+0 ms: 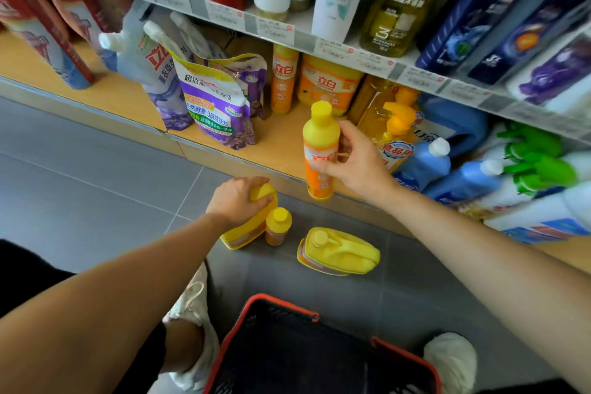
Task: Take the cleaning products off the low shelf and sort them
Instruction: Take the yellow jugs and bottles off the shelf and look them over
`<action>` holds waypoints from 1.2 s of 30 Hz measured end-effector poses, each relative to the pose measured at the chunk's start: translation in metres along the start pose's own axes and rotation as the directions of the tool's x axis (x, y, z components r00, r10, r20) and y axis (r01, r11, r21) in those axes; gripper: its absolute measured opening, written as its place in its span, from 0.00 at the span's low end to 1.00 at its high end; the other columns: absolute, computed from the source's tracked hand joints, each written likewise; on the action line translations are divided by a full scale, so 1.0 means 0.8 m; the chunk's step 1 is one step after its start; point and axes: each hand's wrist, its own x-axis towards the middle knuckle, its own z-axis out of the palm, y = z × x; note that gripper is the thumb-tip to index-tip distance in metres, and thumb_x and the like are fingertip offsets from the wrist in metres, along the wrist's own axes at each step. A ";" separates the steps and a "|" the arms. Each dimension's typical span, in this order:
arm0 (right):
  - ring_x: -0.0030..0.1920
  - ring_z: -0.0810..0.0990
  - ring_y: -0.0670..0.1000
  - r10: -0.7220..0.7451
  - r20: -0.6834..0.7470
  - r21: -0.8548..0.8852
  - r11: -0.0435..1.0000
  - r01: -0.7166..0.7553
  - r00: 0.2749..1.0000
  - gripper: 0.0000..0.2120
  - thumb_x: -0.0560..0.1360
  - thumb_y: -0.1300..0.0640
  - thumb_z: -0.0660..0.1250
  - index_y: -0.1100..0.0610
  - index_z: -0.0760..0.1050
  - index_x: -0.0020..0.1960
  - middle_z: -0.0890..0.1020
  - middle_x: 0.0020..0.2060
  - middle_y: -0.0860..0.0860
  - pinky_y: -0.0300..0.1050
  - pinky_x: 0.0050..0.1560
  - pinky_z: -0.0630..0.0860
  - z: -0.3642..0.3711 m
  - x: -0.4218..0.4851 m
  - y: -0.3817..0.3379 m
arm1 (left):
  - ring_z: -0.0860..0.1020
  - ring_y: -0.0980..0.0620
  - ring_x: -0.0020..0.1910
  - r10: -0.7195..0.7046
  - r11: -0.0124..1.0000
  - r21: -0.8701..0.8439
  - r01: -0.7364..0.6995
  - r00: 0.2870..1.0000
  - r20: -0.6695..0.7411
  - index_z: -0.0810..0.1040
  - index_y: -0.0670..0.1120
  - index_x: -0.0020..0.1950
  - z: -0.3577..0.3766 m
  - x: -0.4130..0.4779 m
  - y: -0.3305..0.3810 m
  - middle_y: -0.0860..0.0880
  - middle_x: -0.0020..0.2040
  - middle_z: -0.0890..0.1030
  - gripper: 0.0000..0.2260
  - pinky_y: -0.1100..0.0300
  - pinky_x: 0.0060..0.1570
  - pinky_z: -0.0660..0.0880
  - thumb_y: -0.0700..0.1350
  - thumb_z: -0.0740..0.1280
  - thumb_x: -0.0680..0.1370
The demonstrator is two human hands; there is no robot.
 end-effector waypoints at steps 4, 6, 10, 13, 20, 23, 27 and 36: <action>0.57 0.82 0.50 0.007 0.036 -0.001 1.000 -0.007 0.999 0.29 0.66 0.45 0.78 0.41 0.73 0.65 0.83 0.56 0.48 0.56 0.58 0.80 -0.026 -0.040 -0.029 | 0.80 0.48 0.61 0.032 0.999 -0.043 -0.030 0.998 0.045 0.78 0.55 0.68 -0.027 -0.001 0.012 0.50 0.64 0.82 0.18 0.53 0.60 0.77 0.57 0.69 0.78; 0.55 0.82 0.48 0.009 0.022 -0.016 1.000 -0.009 1.000 0.30 0.64 0.43 0.78 0.37 0.72 0.64 0.83 0.55 0.47 0.53 0.57 0.81 -0.036 -0.059 -0.043 | 0.80 0.49 0.60 0.066 0.997 -0.048 -0.064 0.997 0.026 0.81 0.54 0.64 -0.050 -0.001 0.024 0.51 0.63 0.82 0.14 0.52 0.58 0.78 0.54 0.70 0.78; 0.53 0.83 0.46 0.019 -0.013 -0.005 1.000 -0.019 1.000 0.30 0.62 0.43 0.79 0.30 0.71 0.60 0.82 0.55 0.47 0.45 0.53 0.82 -0.054 -0.093 -0.068 | 0.80 0.51 0.58 0.191 0.977 -0.094 -0.191 0.982 -0.011 0.83 0.50 0.59 -0.105 -0.005 0.068 0.52 0.59 0.84 0.10 0.50 0.58 0.79 0.48 0.71 0.79; 0.52 0.84 0.45 0.001 -0.031 0.008 1.000 -0.001 1.000 0.31 0.64 0.51 0.82 0.32 0.73 0.61 0.84 0.55 0.47 0.43 0.52 0.81 -0.067 -0.113 -0.083 | 0.80 0.60 0.52 0.336 0.934 -0.118 -0.337 0.941 -0.025 0.83 0.50 0.58 -0.145 -0.023 0.115 0.54 0.57 0.84 0.09 0.49 0.56 0.80 0.47 0.71 0.78; 0.54 0.83 0.40 -0.024 0.004 -0.031 0.999 0.024 1.000 0.31 0.67 0.58 0.82 0.39 0.74 0.62 0.84 0.52 0.37 0.33 0.53 0.78 -0.081 -0.158 -0.111 | 0.82 0.55 0.53 0.542 0.719 -0.491 -0.492 0.839 -0.047 0.77 0.52 0.68 -0.193 -0.101 0.204 0.53 0.52 0.83 0.20 0.57 0.52 0.80 0.47 0.73 0.77; 0.52 0.83 0.40 -0.004 -0.016 -0.023 1.000 0.004 1.000 0.29 0.67 0.57 0.82 0.47 0.76 0.65 0.84 0.53 0.43 0.33 0.51 0.78 -0.081 -0.174 -0.107 | 0.81 0.53 0.51 0.494 0.635 -0.633 -0.443 0.863 -0.108 0.78 0.48 0.67 -0.186 -0.124 0.224 0.48 0.52 0.83 0.19 0.49 0.54 0.80 0.47 0.73 0.76; 0.48 0.83 0.38 0.058 -0.061 -0.027 0.998 -0.060 0.996 0.30 0.67 0.55 0.82 0.51 0.77 0.67 0.85 0.50 0.42 0.31 0.46 0.76 -0.072 -0.190 -0.095 | 0.80 0.52 0.47 0.412 0.592 -0.697 -0.405 0.895 -0.170 0.79 0.46 0.65 -0.159 -0.136 0.237 0.49 0.48 0.83 0.18 0.47 0.53 0.82 0.44 0.72 0.75; 0.51 0.83 0.47 0.040 -0.271 -0.225 0.969 -0.104 0.962 0.34 0.64 0.41 0.79 0.43 0.74 0.68 0.84 0.53 0.45 0.52 0.51 0.80 -0.050 -0.206 -0.087 | 0.82 0.43 0.47 0.322 0.635 -0.669 -0.386 0.919 -0.225 0.82 0.46 0.61 -0.141 -0.123 0.251 0.43 0.47 0.84 0.17 0.46 0.50 0.82 0.49 0.74 0.73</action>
